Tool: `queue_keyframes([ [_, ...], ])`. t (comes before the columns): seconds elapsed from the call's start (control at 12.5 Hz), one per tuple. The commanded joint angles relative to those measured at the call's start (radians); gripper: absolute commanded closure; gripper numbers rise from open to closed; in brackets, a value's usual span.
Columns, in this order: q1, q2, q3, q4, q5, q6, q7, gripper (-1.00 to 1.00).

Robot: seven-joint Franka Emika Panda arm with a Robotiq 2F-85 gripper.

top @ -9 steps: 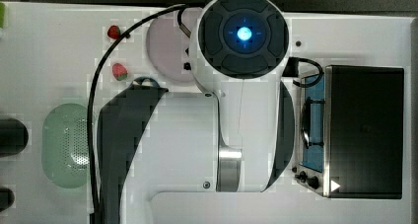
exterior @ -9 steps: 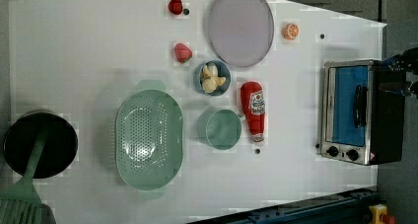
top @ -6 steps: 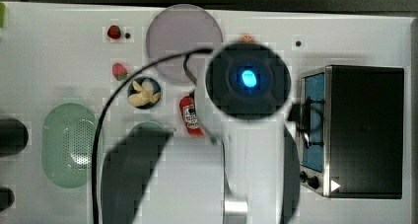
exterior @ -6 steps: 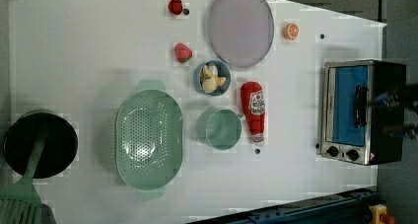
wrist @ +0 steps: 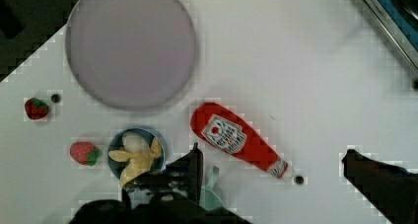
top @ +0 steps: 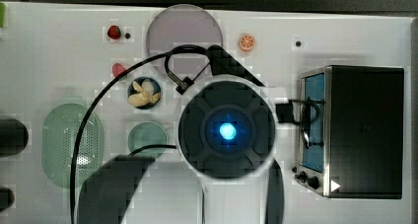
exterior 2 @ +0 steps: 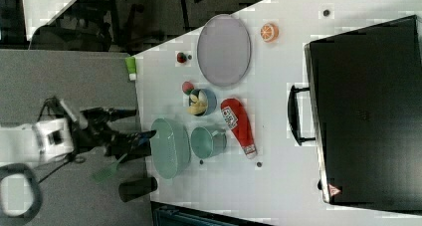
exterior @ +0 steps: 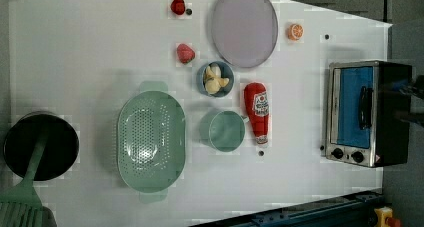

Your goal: Pick Ketchup from the table and place it in strainer.

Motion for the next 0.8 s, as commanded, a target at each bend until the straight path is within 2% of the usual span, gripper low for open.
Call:
queue_keyframes([
  [0.08, -0.009, 0.082, 0.023, -0.115, 0.001, 0.069, -0.228, -1.0],
  [0.8, -0.003, 0.269, 0.067, -0.359, 0.0, 0.544, -0.863, -1.0],
])
